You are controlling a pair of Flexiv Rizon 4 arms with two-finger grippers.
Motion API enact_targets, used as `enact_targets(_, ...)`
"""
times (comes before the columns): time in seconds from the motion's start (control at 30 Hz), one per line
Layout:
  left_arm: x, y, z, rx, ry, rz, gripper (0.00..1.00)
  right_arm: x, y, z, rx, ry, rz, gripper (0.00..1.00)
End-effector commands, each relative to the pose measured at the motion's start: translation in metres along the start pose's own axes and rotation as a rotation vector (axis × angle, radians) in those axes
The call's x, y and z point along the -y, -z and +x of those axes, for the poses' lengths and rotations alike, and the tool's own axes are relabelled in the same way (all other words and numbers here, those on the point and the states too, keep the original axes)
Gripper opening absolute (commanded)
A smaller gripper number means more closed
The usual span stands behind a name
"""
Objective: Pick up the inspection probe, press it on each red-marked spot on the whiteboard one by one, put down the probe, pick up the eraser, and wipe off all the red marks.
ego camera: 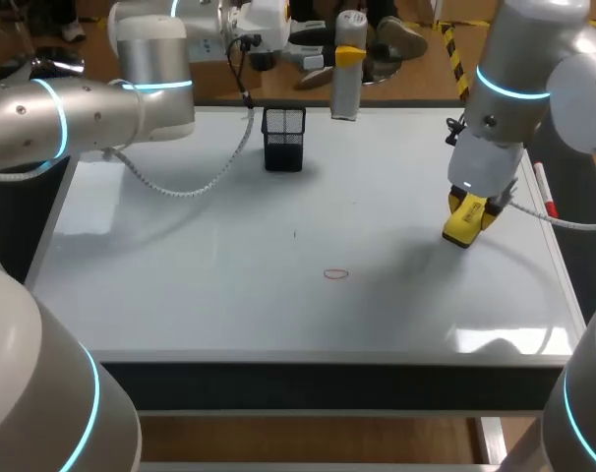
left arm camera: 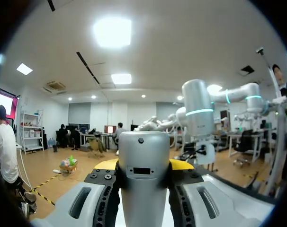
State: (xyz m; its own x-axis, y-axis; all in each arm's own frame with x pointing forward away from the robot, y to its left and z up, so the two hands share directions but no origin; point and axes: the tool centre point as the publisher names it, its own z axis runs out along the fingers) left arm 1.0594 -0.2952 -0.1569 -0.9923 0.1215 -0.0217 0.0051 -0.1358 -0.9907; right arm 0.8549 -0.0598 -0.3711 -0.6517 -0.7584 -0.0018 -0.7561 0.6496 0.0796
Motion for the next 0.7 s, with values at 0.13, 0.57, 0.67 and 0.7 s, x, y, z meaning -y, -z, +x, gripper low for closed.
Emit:
enact_targets(0.13, 0.013, 0.006, 0.066, 0.076, -0.012, -0.001, 0.00, 0.000, 0.001, 0.000, -0.002, 0.001, 0.002, 0.00)
enact_targets(0.57, -0.006, 0.006, 0.158, 0.026, 0.020, 0.022, 0.00, 0.000, 0.001, 0.000, -0.002, 0.001, 0.002, 0.00)
enact_targets(0.67, -0.014, 0.006, 0.177, 0.004, 0.035, 0.013, 0.00, 0.000, 0.001, 0.000, -0.002, 0.001, 0.002, 0.00)
enact_targets(0.7, -0.016, 0.007, 0.182, 0.000, 0.038, 0.013, 0.00, 0.000, 0.001, 0.000, -0.002, 0.001, 0.002, 0.00)
